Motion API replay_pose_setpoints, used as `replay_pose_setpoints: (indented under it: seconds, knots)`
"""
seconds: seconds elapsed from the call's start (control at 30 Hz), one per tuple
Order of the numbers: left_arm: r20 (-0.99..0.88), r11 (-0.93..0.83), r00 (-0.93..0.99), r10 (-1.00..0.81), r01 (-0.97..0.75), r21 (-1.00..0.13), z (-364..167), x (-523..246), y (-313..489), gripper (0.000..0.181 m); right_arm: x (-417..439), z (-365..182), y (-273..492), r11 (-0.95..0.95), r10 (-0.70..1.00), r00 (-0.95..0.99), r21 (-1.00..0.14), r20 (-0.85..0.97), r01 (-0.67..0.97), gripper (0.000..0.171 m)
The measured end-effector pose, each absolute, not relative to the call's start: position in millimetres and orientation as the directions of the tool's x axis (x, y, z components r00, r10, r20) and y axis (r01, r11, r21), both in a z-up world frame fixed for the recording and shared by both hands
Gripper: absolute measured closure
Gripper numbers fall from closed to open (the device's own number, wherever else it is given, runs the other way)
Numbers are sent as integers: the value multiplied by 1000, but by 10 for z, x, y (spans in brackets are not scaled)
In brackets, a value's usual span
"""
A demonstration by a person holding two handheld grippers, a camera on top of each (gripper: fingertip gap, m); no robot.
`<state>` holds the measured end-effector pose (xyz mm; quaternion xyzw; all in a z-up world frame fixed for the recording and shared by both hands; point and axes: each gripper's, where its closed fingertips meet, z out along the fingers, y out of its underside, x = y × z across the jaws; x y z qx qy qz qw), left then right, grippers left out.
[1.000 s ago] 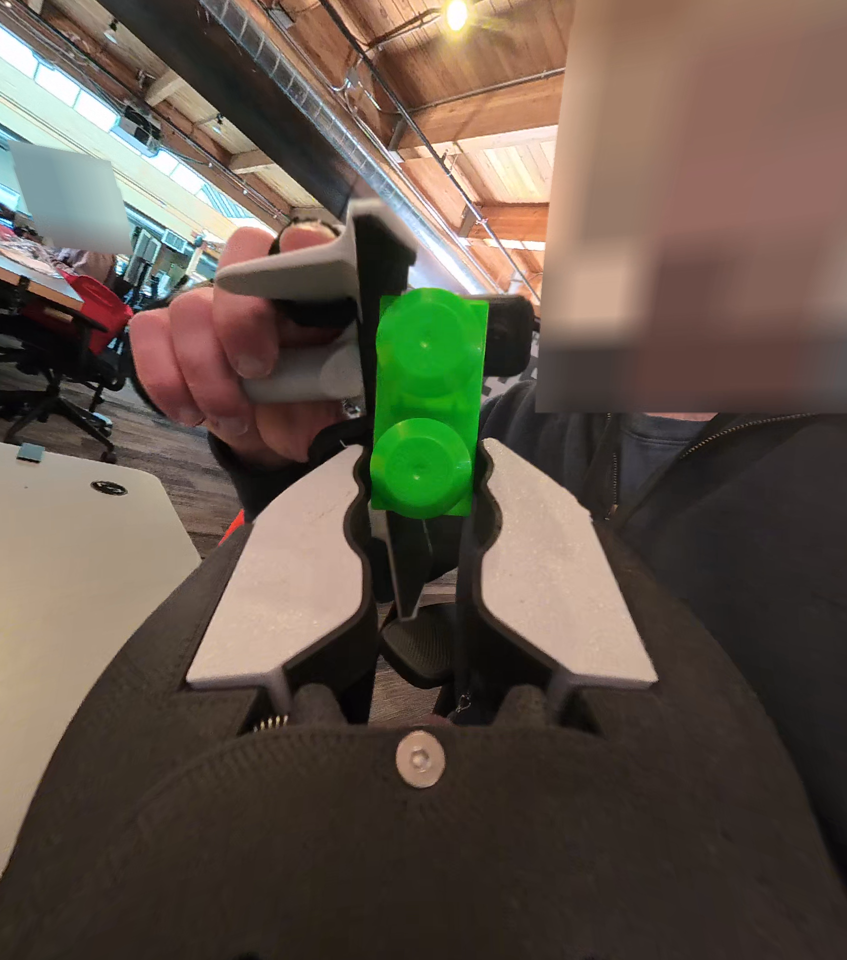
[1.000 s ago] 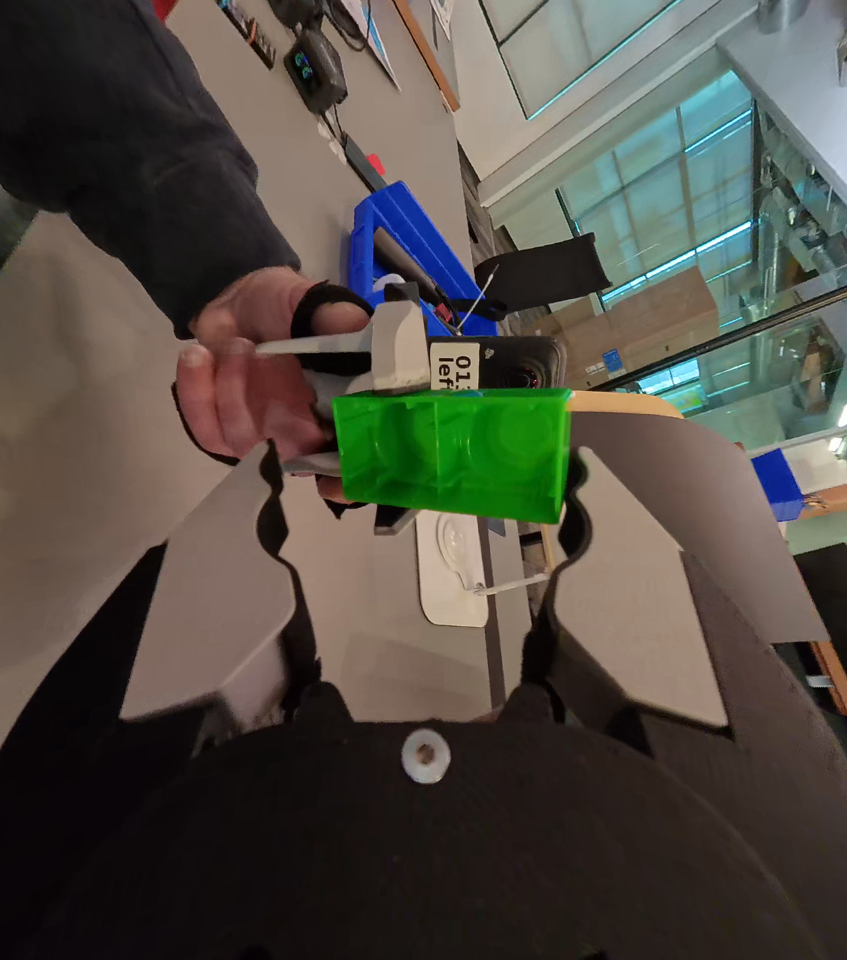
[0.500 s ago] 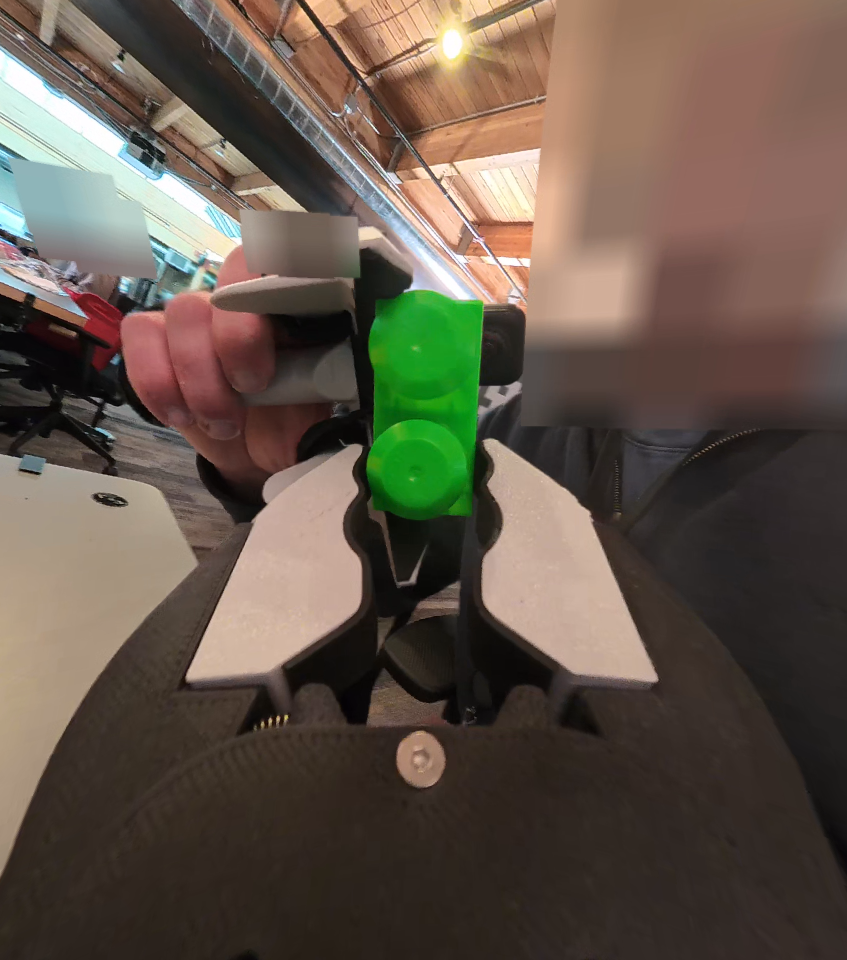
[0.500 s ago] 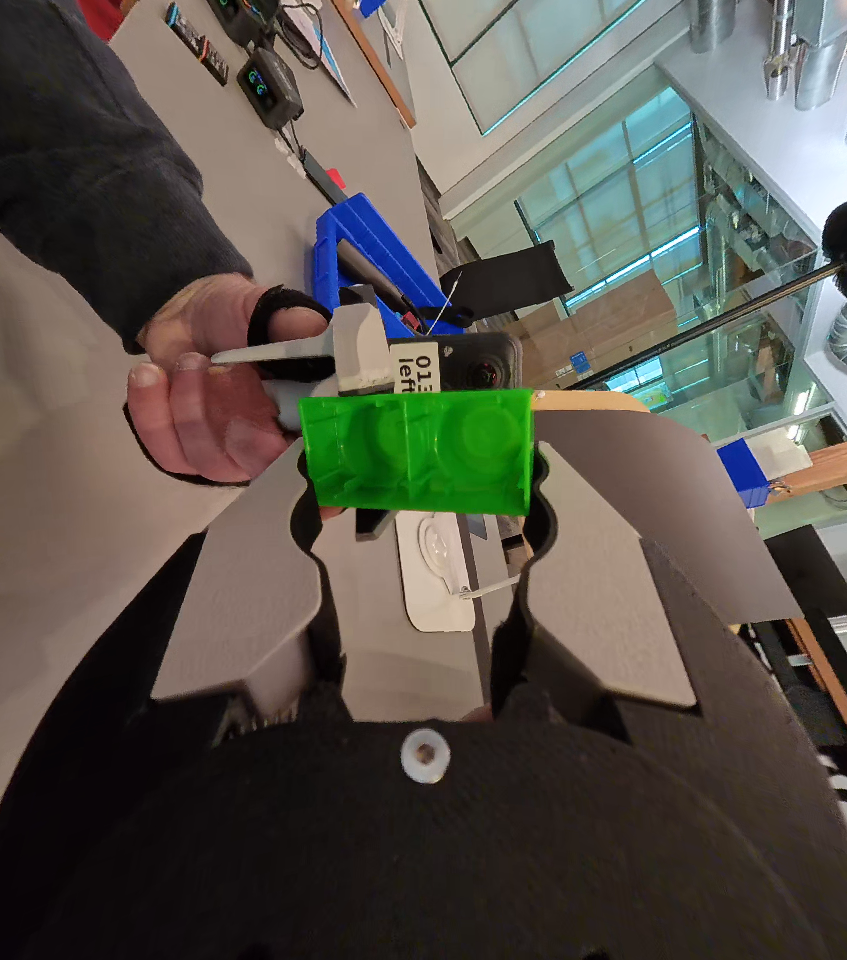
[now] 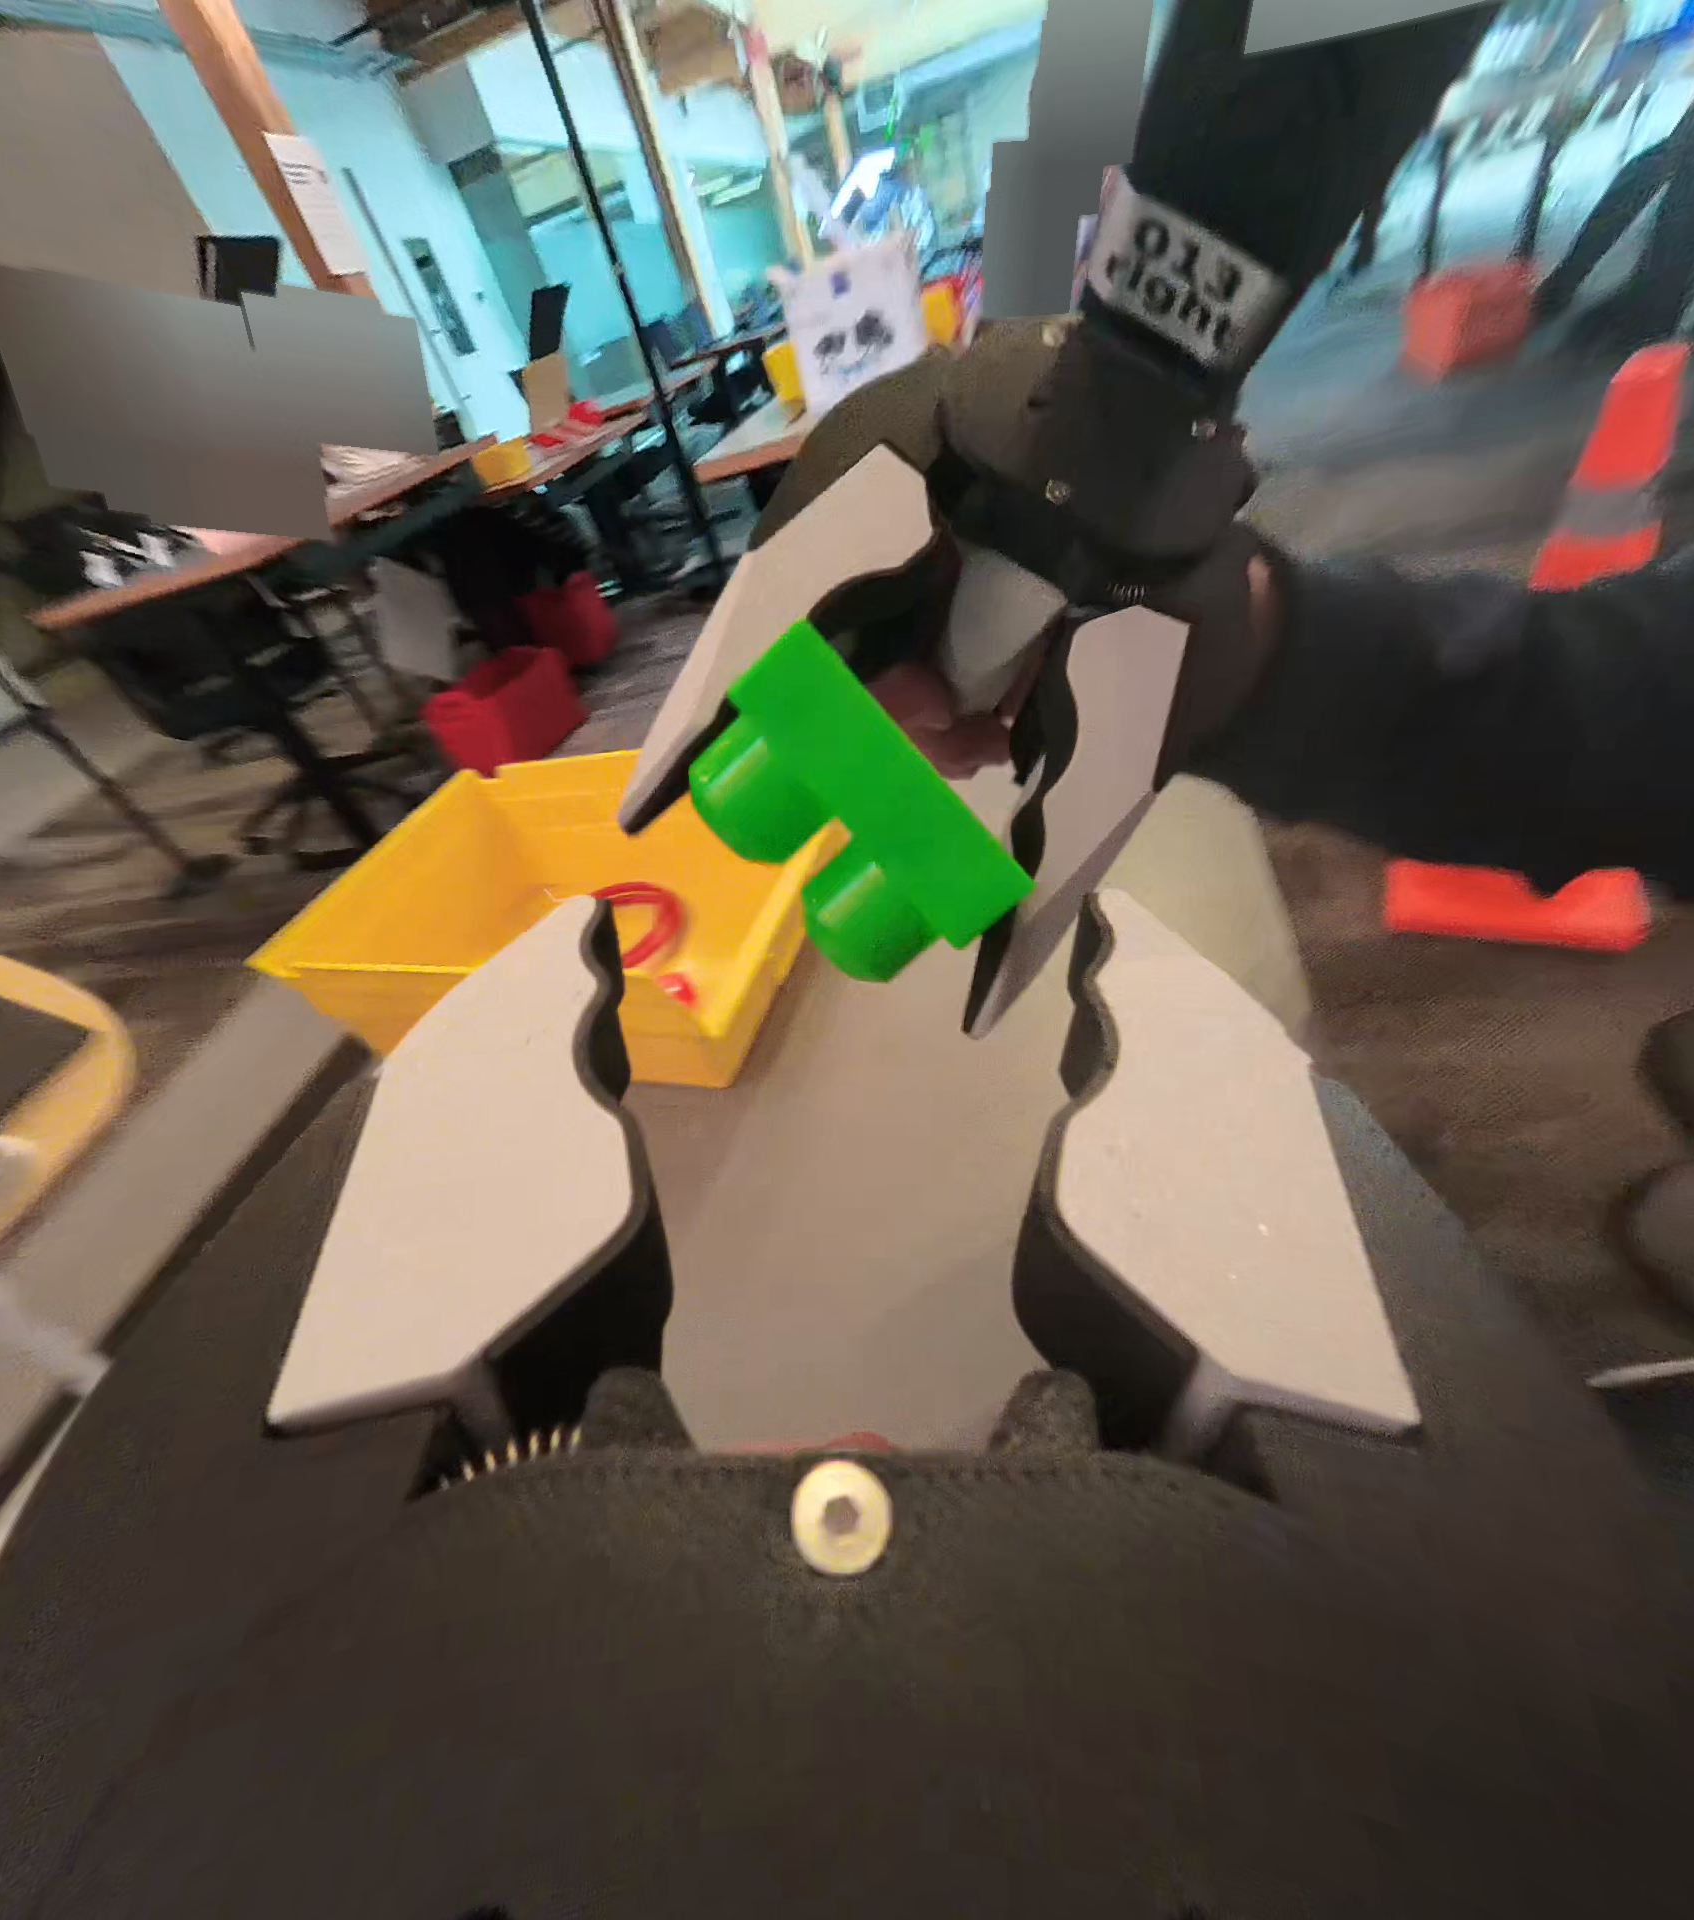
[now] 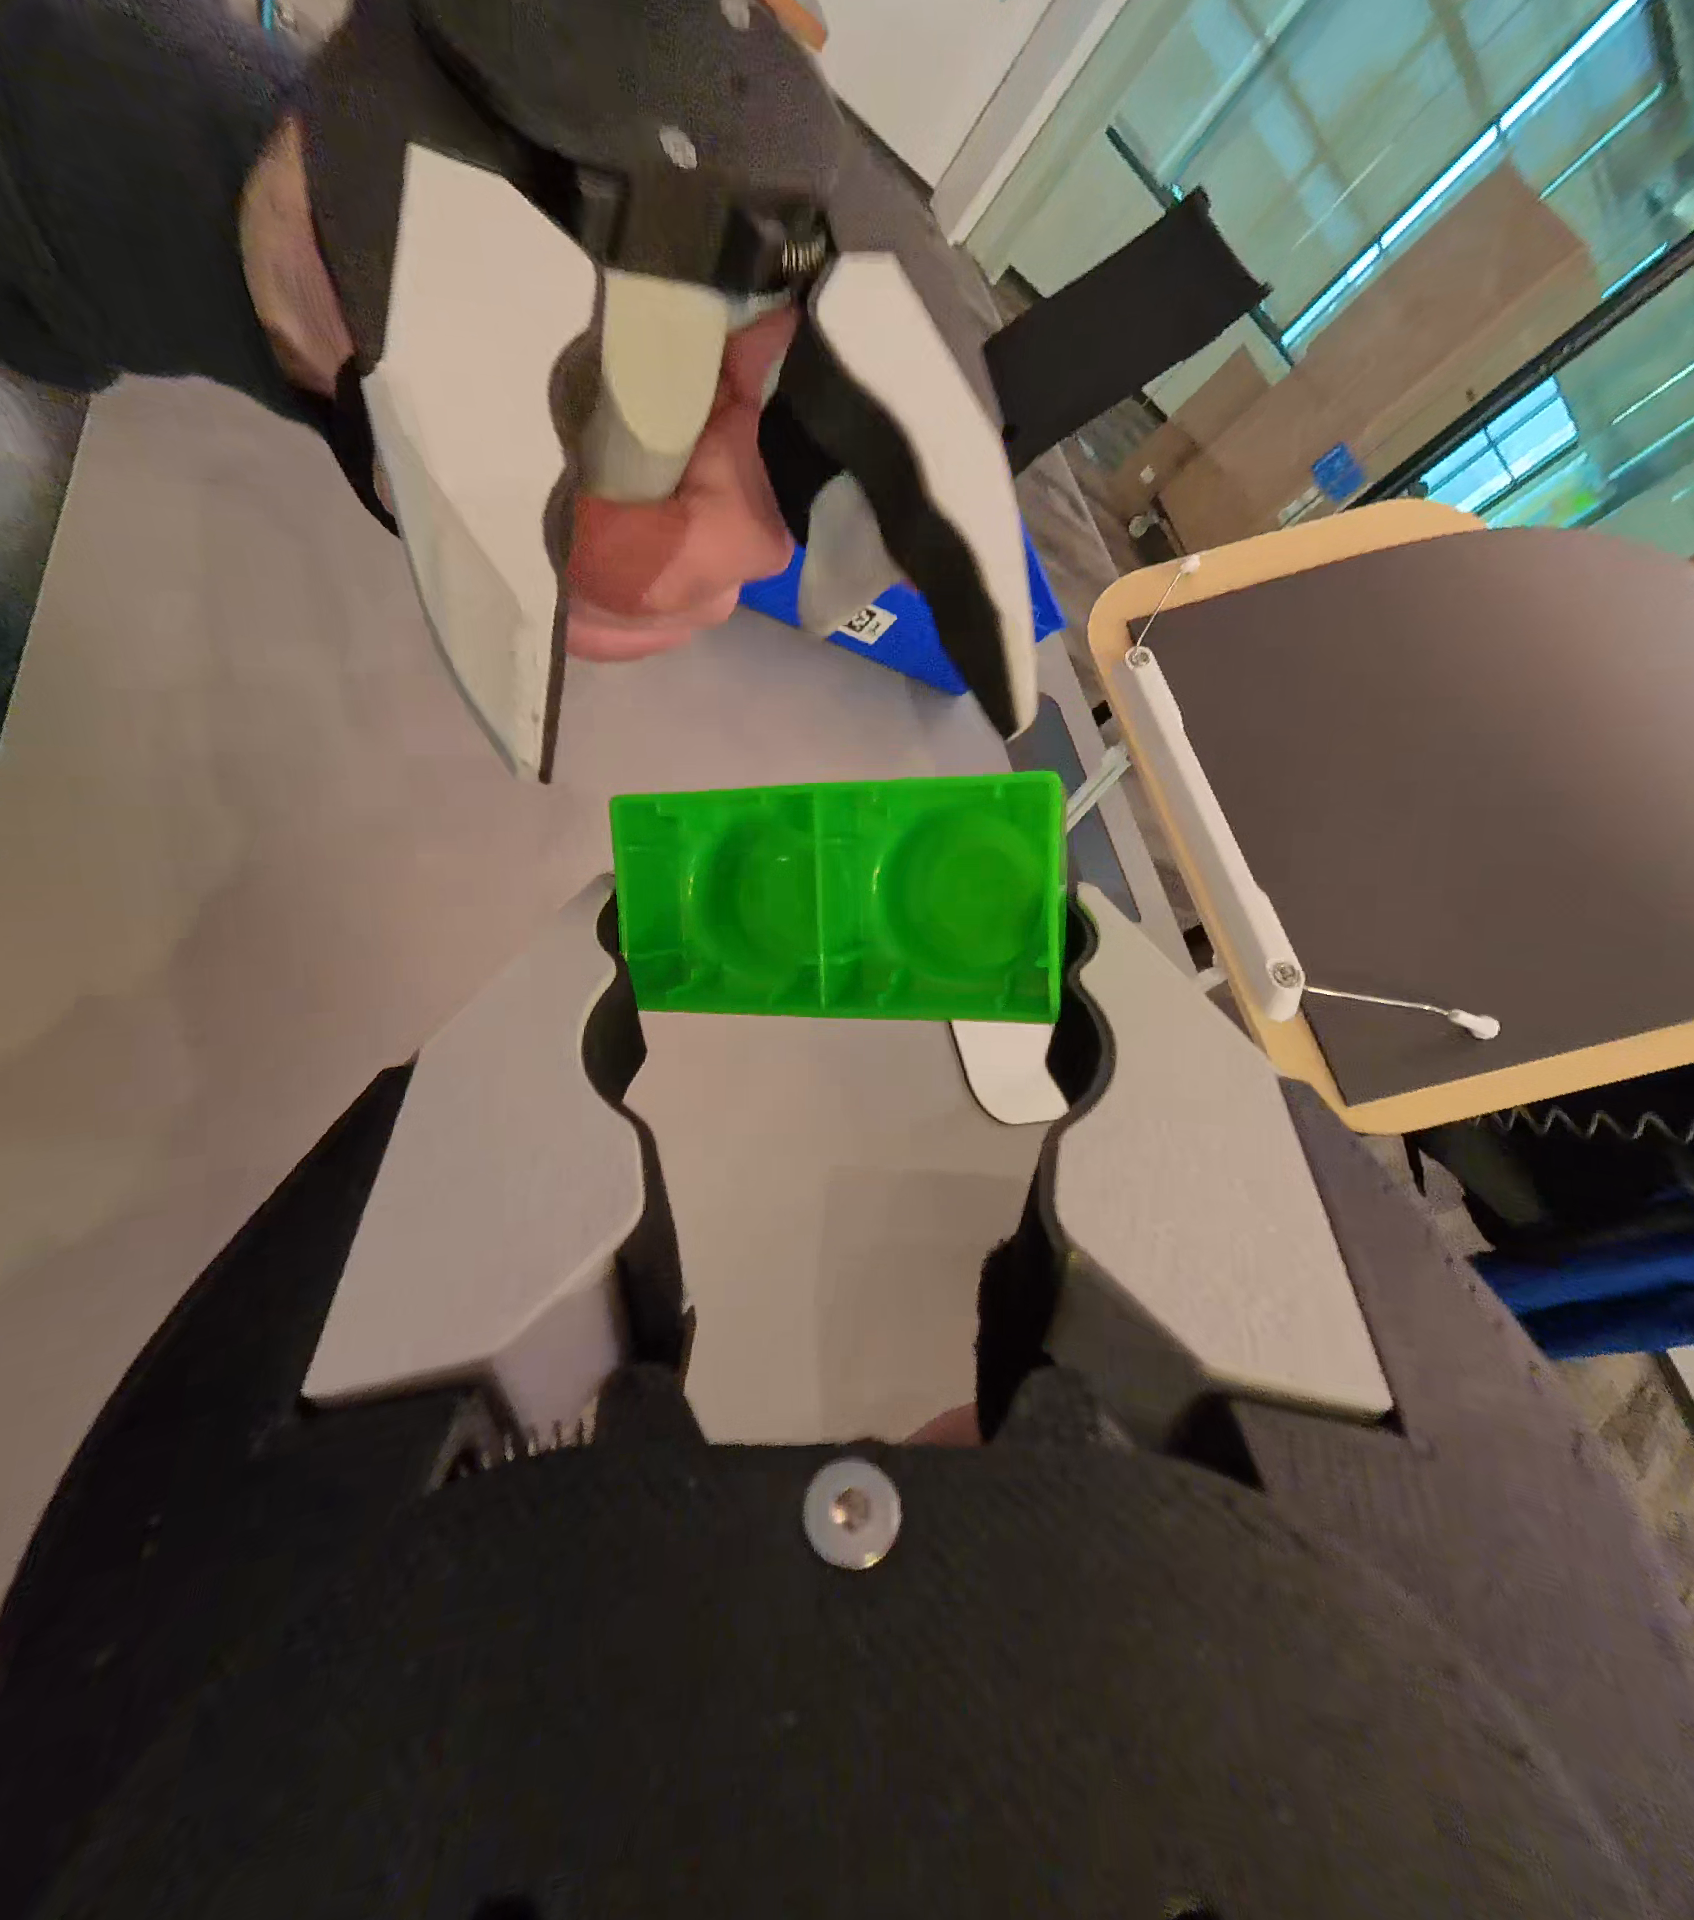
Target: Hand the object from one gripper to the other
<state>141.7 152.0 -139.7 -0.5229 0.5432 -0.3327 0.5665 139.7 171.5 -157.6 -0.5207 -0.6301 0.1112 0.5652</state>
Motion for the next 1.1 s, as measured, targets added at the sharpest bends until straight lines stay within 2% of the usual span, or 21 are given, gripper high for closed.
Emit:
replay_pose_setpoints:
  seconds: [0.1,0.23,0.37,0.43,0.67,0.77,1.1]
  knots:
    - [-440,374,219,-871,-287,-882,-1321,1462,1534,100,1363,-1644,1701,407,799,170,-728,576,552,94]
    - [-624,516,152,-766,-433,-739,-1362,1519,1520,101,1369,-1740,1709,368,825,155,-725,543,582,94]
    - [-729,560,11,-684,-633,-535,-1593,1525,1580,95,1386,-1811,1748,349,829,145,-702,541,621,94]
    - [-749,576,-41,-661,-668,-472,-1657,1541,1581,94,1371,-1847,1753,353,826,133,-686,548,636,94]
    - [-722,581,-124,-680,-692,-428,-1779,1545,1583,97,1368,-1928,1728,379,821,83,-647,565,662,94]
    - [-715,586,-152,-683,-697,-412,-1785,1527,1580,108,1378,-1966,1720,388,817,56,-619,574,683,94]
    - [-711,584,-135,-690,-684,-437,-1806,1518,1575,111,1361,-1987,1694,393,826,30,-614,562,685,93]
